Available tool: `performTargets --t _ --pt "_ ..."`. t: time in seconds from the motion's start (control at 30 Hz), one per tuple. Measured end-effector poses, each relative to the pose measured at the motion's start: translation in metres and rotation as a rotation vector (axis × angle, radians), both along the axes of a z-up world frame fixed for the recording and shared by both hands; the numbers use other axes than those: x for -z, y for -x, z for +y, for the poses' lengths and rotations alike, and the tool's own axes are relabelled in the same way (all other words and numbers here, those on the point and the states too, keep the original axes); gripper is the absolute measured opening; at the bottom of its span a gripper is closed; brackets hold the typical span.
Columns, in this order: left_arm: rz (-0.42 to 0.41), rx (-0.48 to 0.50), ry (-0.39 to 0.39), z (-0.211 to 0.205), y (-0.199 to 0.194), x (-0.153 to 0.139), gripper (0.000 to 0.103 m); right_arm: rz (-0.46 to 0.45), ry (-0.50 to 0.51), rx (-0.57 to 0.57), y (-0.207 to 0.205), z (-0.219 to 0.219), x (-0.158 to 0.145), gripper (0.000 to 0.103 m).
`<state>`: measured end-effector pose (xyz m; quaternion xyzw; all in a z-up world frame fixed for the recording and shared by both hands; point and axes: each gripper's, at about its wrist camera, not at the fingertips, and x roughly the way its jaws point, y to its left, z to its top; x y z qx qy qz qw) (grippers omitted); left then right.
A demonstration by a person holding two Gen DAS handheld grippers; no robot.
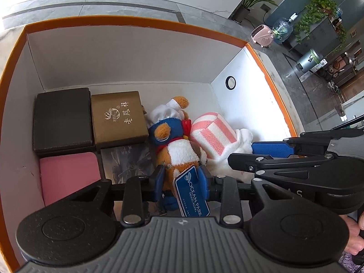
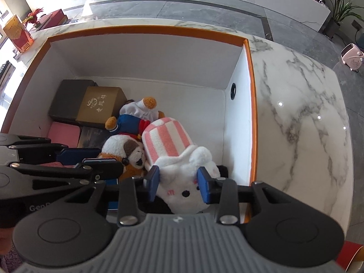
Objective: Organize objects
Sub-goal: 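Open the left tool to release the dog while the right releases the bunny, then move both tools to the Vaseline tube and yellow tape measure on the rug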
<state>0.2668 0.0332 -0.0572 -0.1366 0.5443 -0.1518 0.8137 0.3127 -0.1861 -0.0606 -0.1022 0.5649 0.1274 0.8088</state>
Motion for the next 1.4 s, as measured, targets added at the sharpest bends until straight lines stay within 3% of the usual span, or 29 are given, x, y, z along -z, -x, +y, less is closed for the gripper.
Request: performTargets --t 0.23,0.33,0.53,0.77,0.93,1.1,1.17,1.27,1.4 --pt "-0.040 -0.014 -0.031 -0.002 0.012 -0.015 0.039 -0.013 -0.049 0.017 0.007 -0.006 -0.009 0.038" --pt "-0.094 -0.030 -0.027 0.002 0.026 -0.034 0.039 -0.071 -0.077 0.016 0.022 -0.008 -0.025 0.038" --pt "-0.209 -0.054 -0.003 0.008 0.074 -0.073 0.042 -0.167 -0.177 -0.020 0.069 -0.016 -0.061 0.038" --pt "-0.257 -0.005 -0.088 0.008 0.132 -0.089 0.043 -0.224 -0.294 -0.063 0.139 -0.029 -0.075 0.039" --pt "-0.244 -0.025 -0.178 0.009 0.166 -0.077 0.045 -0.252 -0.282 -0.079 0.180 -0.033 -0.061 0.039" --pt "-0.187 -0.012 -0.179 0.008 0.186 -0.053 0.050 -0.163 -0.303 -0.081 0.205 -0.036 -0.031 0.043" --pt "-0.168 -0.014 -0.215 0.006 0.190 -0.044 0.056 -0.152 -0.279 -0.100 0.214 -0.032 -0.018 0.053" --pt "-0.159 0.012 -0.276 0.004 0.201 -0.033 0.058 -0.133 -0.222 -0.130 0.224 -0.024 0.002 0.053" --pt "-0.169 0.075 -0.347 -0.002 0.212 -0.019 0.062 -0.086 -0.236 -0.156 0.228 -0.016 0.024 0.053"
